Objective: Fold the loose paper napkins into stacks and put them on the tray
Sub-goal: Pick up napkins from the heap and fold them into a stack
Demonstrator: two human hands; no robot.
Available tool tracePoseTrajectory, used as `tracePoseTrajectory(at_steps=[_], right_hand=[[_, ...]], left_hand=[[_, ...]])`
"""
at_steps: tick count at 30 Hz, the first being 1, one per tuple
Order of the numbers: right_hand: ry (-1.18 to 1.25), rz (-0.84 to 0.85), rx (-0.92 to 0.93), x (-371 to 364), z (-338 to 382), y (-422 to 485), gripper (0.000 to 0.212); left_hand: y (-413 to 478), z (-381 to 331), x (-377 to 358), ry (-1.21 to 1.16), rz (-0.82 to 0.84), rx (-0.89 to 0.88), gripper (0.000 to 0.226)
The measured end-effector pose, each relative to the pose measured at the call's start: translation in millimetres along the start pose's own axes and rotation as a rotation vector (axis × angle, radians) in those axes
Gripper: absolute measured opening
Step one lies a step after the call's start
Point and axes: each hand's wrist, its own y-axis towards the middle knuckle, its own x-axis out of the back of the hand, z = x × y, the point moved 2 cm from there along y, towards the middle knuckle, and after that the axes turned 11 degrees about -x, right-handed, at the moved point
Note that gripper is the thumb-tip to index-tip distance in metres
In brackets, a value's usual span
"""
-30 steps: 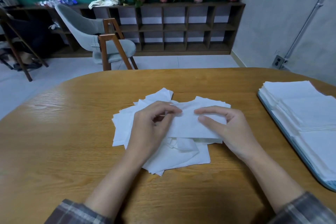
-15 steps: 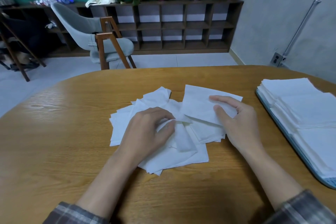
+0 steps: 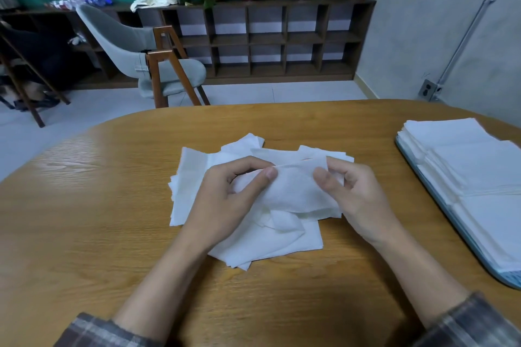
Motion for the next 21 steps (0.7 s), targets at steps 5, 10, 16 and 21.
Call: tracePoseTrajectory(at_steps=[5,10,16,21], right_hand=[[0.029,-0.085,-0.072,-3.4,-4.0,0.3,0.018],[0.095,-0.056,-0.103,-3.4,-3.9,-0.6,0.017],[0.142,-0.092,-0.109,-3.9,-5.2,0.5,0.024],[0.119,-0.14,-0.116,-3.0,-7.2,2.7,0.028]], left_hand=[[-1.5,0.0,-3.7,0.119,-0.063,-0.098,0.003],[0.7,0.2,3.2,0.074,-0.025,-0.055,0.015],[1.3,-1.0,4.9,-0.037,-0.098,0.061,0.01],[0.9,3.8,5.4,-0.084,-0.157,0.087,0.012]])
